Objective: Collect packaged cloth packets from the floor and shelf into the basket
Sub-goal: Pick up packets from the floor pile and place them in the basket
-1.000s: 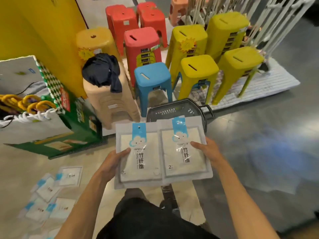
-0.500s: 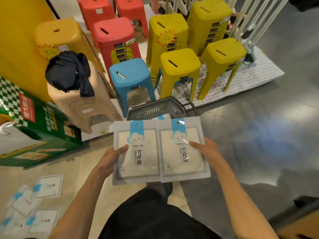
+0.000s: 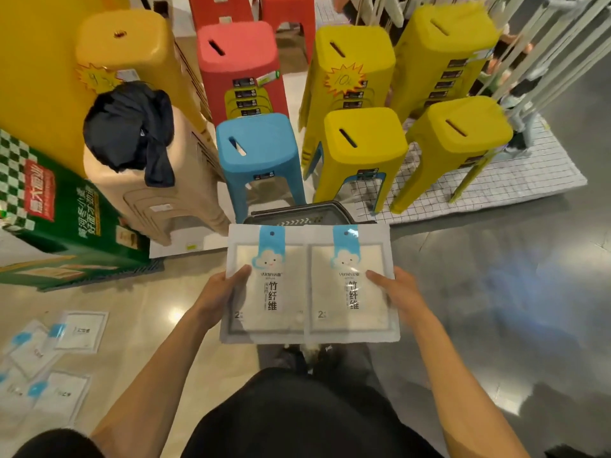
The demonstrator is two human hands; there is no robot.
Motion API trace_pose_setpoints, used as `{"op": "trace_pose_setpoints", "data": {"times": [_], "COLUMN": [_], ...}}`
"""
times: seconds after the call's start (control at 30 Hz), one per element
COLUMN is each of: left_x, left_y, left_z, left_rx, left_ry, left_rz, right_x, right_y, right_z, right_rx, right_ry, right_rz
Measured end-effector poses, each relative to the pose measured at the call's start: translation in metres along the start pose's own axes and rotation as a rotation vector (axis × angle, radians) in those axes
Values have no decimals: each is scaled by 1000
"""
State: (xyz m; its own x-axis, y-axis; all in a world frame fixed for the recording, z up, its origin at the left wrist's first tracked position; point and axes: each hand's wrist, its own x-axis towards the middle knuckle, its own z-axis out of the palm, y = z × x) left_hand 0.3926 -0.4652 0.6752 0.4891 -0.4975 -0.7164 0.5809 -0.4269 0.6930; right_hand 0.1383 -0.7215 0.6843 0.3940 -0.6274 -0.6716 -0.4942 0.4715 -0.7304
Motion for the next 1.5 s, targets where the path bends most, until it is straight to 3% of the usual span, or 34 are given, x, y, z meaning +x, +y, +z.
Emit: {"op": "trace_pose_setpoints", "data": {"times": [0.37,0.73,1.0,1.27,1.5], "left_x": [44,147,274,412,500], "left_y": [-13,-41,-100,-182,-253], "left_z": [48,64,46,20,5], "left_rx": [-99,-87,-74,-47,-59], "left_ry": [226,425,467,458,448], "left_rz": [-158,-235,-304,-225,-275], "right_x": [94,229,346,476,552], "right_y": [-37,1,76,164,247], "right_z": [-34,-12,44,90,109], "right_rx": [-134,-163,-216,-232,-264], "right_ry": [-190,-185,-123,-48,-16], "right_rz": [101,232,306,231,247]}}
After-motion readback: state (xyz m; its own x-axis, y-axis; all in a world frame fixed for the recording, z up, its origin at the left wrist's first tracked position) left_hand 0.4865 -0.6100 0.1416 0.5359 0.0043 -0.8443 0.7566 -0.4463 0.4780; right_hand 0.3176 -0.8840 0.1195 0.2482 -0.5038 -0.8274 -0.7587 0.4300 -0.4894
